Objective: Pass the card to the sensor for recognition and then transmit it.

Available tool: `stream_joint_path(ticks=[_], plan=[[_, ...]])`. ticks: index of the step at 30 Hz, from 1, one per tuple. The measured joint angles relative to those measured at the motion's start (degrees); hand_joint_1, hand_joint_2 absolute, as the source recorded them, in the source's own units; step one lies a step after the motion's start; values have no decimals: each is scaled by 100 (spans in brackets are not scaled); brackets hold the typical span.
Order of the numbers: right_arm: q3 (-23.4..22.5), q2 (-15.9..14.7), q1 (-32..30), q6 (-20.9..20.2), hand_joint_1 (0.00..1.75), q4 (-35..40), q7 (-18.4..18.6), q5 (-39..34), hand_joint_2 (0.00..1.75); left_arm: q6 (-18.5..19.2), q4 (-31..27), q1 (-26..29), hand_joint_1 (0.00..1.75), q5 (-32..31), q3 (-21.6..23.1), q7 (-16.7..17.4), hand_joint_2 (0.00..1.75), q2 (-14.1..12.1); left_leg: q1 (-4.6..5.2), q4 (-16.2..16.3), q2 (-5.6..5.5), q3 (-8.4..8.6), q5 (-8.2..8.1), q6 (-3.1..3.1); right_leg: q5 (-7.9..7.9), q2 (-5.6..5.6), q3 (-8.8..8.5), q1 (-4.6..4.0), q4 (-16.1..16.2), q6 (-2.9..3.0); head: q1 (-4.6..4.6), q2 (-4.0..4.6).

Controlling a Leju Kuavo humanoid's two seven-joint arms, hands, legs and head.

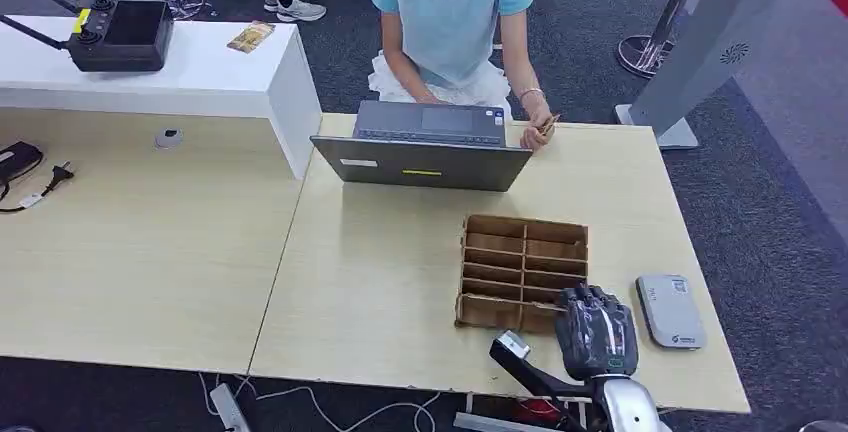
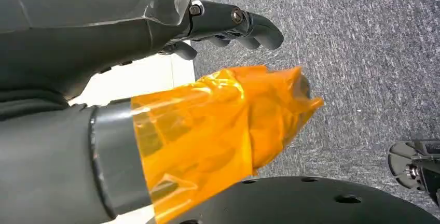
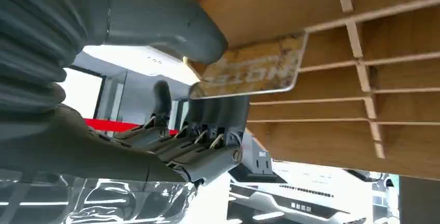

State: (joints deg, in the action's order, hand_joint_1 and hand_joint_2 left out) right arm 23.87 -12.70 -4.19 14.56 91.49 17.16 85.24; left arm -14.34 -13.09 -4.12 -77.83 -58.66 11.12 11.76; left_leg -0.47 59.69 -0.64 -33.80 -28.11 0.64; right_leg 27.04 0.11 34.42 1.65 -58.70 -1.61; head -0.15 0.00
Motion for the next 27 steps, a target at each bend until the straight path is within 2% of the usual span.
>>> stream_joint_path(ticks=[5, 11, 16, 18, 27], plan=[[0, 22, 2, 116, 129, 0, -61, -26, 175, -9, 0, 0, 0, 0, -2, -17, 0, 0, 0, 0, 0, 0, 0, 0, 0, 0, 0, 0, 0, 0, 0, 0], [0, 46, 2, 157, 140, 0, -85, -24, 175, -11, 0, 0, 0, 0, -18, -28, 0, 0, 0, 0, 0, 0, 0, 0, 0, 0, 0, 0, 0, 0, 0, 0], [-2, 74, 1, 289, 141, 0, -114, -26, 175, -17, 0, 0, 0, -7, -35, -33, 0, 0, 0, 0, 0, 0, 0, 0, 0, 0, 0, 0, 0, 0, 0, 0], [-7, 85, 0, 359, 148, 7, -166, -68, 175, -24, 0, 0, 0, -9, -37, -37, 0, 0, 0, 0, 0, 0, 0, 0, 0, 0, 0, 0, 0, 0, 0, 0], [-31, 155, -30, 629, 154, 87, -374, -317, 175, -48, 0, 0, 0, -33, -81, -59, 0, 0, 0, 0, 0, 1, 0, 0, 0, 1, 0, 0, 0, 0, 0, 0]])
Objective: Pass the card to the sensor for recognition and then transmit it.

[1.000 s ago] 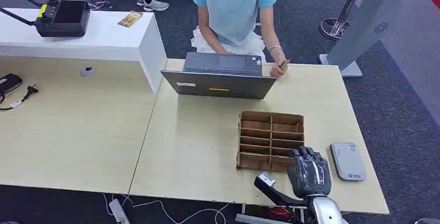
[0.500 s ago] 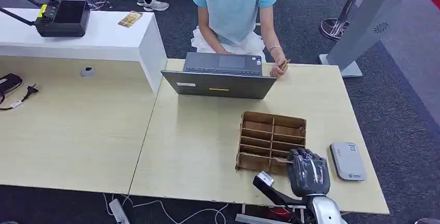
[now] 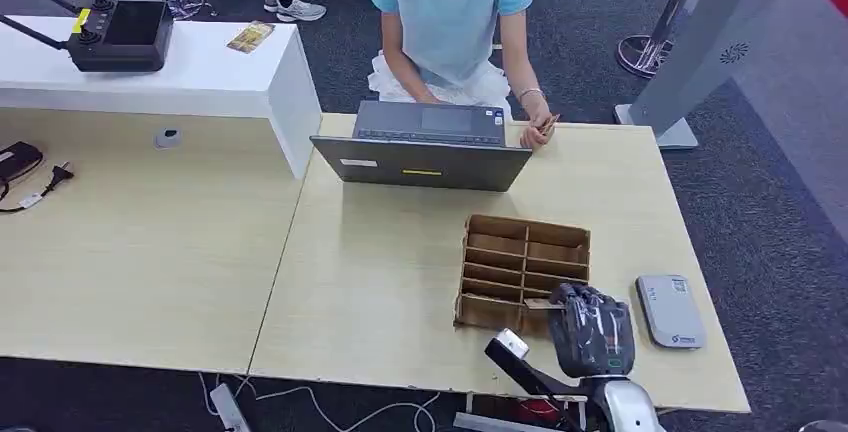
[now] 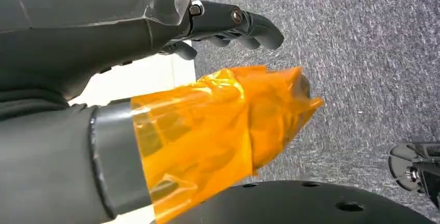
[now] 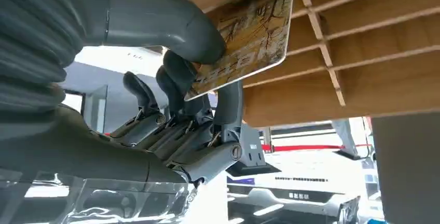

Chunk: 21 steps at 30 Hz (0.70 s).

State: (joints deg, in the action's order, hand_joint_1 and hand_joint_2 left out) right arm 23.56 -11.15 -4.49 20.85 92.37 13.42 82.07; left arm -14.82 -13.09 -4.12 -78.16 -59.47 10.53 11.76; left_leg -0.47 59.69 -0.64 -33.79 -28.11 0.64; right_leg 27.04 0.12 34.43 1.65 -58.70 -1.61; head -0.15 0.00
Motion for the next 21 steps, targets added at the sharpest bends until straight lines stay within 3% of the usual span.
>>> stream_joint_path(ticks=[8, 12, 15, 21], plan=[[-74, 9, -56, 111, 159, 118, -44, -98, 175, -11, 0, 0, 0, -2, -7, -2, 0, -2, 0, 0, 0, 0, 0, 0, 0, -1, -1, 0, 0, 0, 0, 0], [-136, 15, -101, 190, 162, 206, -228, -484, 175, -35, 0, 0, 0, 15, -9, -15, 0, -2, 0, 0, 0, 0, 0, 0, 0, 0, 0, 0, 0, 0, 0, 0], [-164, 24, -143, 177, 161, 335, -584, -1273, 175, -66, 0, 1, 0, 35, -26, -17, 0, -2, 0, 0, 0, 0, 0, 0, 0, 0, 0, 0, 0, 0, 0, 0], [-221, 26, -234, 186, 164, 607, -745, -1517, 175, -72, 0, 1, 0, 35, -57, -20, 0, -2, 0, 0, 0, 0, 0, 0, 0, -1, 0, 0, 0, 0, 0, 0]])
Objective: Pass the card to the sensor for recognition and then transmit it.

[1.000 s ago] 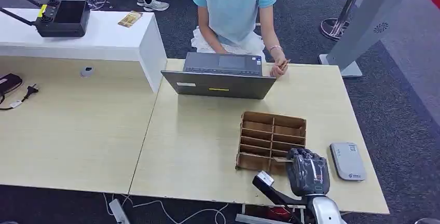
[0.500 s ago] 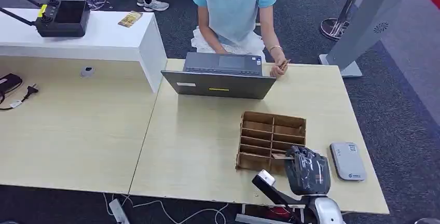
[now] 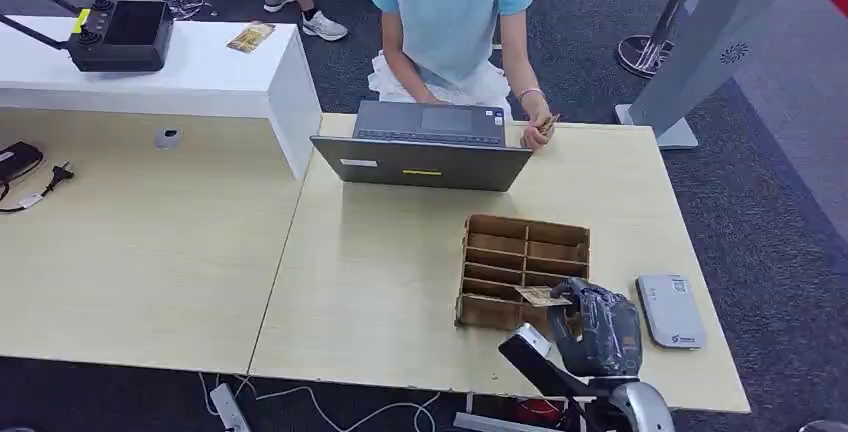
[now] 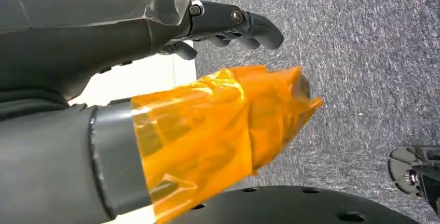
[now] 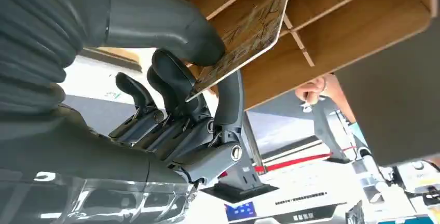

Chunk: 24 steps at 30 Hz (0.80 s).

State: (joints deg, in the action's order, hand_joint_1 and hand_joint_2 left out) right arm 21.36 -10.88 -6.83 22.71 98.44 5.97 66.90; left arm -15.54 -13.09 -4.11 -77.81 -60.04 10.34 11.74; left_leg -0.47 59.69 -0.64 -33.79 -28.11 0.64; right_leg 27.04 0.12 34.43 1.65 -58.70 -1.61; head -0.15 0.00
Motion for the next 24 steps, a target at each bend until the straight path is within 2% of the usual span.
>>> stream_joint_path(ticks=[7, 16, 24], plan=[[-123, 0, -128, 63, 166, 267, -24, 11, 175, -20, 0, 1, 0, -9, -2, 0, 0, -2, 0, 0, 0, 0, 0, 0, 0, 0, 0, 0, 0, 0, 0, 0], [-182, 0, -157, 138, 169, 457, -437, -406, 175, -61, 0, 1, 0, -22, -4, -13, 0, -2, 0, 0, 0, 0, 0, 0, 0, 0, 0, 0, 0, 0, 0, 0], [-182, 0, -61, 122, 171, 617, -632, -474, 175, -57, 0, 0, 0, -6, -35, -55, 0, 0, 0, 0, 0, -1, 0, 0, 0, 0, -1, 0, 0, 0, 0, 0]])
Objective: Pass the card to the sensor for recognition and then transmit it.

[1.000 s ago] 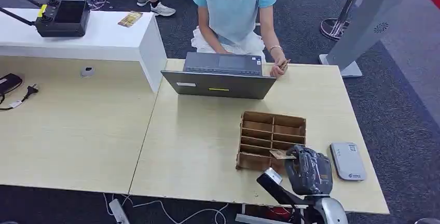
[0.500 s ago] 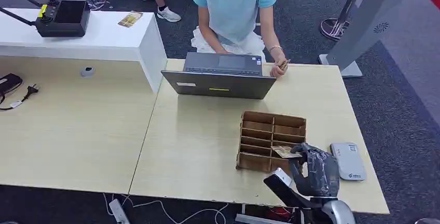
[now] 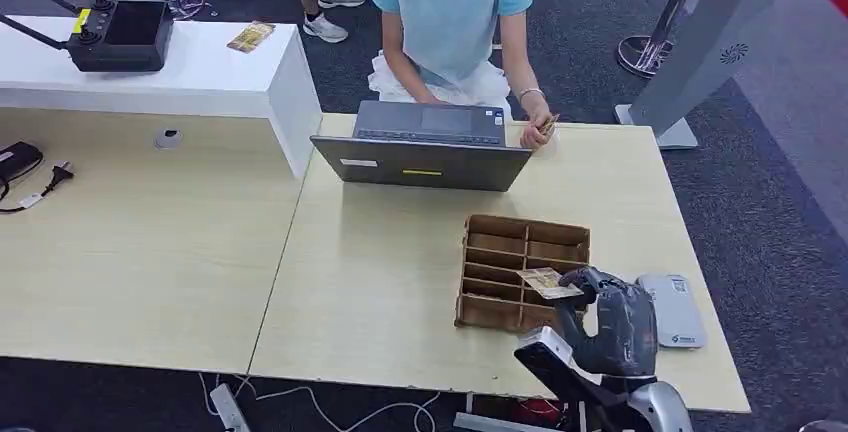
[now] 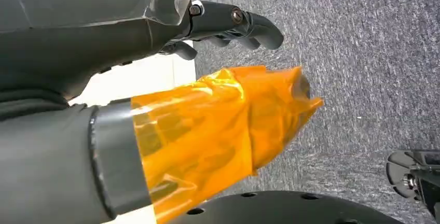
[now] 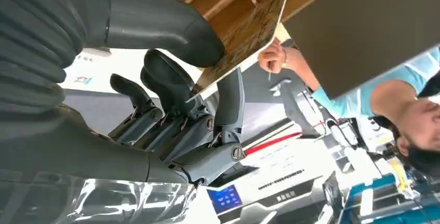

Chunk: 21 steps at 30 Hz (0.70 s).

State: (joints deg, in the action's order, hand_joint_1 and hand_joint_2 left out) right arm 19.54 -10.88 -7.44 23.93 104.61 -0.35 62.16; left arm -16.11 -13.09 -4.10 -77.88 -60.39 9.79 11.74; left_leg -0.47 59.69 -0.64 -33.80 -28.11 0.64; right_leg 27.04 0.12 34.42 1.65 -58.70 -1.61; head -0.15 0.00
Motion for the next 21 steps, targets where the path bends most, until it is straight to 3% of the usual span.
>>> stream_joint_path(ticks=[21], plan=[[9, -96, 1403, -258, 175, 88, -190, -92, 175, 37, 0, -3, 0, 24, -68, -72, 0, 0, 0, 1, 0, 3, 1, 0, -2, 1, -3, 0, 0, 0, 0, 0]])
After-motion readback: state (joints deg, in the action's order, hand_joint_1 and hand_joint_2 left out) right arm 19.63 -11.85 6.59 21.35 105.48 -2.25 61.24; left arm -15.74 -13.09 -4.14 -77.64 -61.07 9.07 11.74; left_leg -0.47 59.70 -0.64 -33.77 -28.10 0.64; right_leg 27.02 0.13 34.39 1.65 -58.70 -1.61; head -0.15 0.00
